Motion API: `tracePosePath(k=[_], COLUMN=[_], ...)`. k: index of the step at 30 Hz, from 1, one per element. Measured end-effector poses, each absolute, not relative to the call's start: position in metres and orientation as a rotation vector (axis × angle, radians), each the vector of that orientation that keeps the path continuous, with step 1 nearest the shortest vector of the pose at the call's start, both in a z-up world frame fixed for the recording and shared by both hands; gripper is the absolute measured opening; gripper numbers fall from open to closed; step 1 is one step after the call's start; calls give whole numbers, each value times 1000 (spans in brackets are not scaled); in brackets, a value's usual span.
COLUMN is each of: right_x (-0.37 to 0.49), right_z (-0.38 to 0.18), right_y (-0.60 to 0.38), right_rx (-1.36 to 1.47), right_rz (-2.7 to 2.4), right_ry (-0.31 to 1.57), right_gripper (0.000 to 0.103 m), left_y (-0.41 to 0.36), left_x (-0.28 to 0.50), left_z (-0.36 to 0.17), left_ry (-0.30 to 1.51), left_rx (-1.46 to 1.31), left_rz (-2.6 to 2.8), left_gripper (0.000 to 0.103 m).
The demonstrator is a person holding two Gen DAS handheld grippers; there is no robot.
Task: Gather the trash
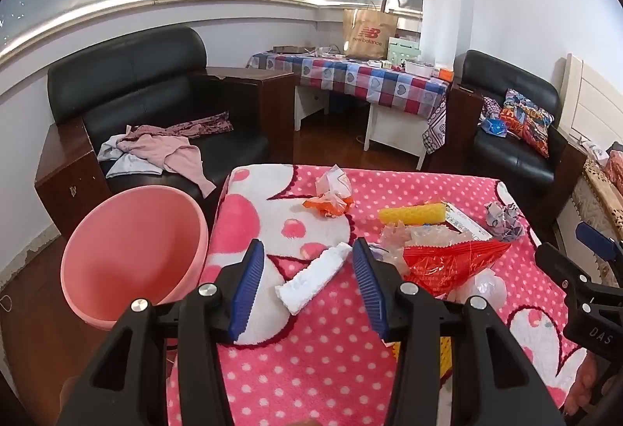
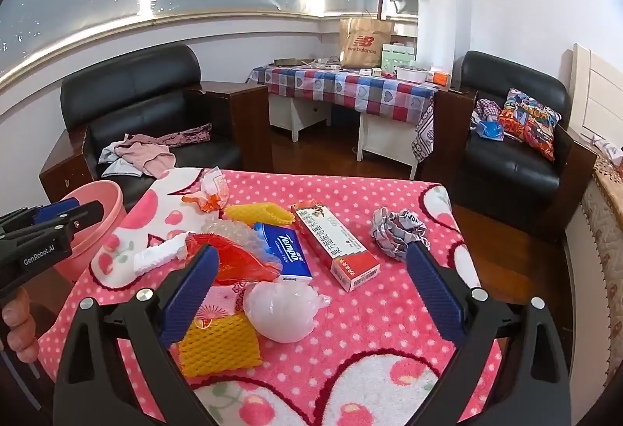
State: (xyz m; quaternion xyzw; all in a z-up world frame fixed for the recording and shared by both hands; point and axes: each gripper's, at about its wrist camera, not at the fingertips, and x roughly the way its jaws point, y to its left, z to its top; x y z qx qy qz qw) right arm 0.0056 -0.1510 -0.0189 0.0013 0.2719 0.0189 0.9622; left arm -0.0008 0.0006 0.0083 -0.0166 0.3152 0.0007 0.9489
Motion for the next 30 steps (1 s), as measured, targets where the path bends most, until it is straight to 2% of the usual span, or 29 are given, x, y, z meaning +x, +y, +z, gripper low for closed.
tracePosePath(k=[30], right_x=[5], right_z=[-12], right_y=[-155], right_rx=[13], right_rz=[28], right_ry=[532], right_gripper=[97], left_y=[6], left_x=[-2], left_z=[18], left_ry=[638], left_rx=[-34], left_rz=[0], left_gripper=[47])
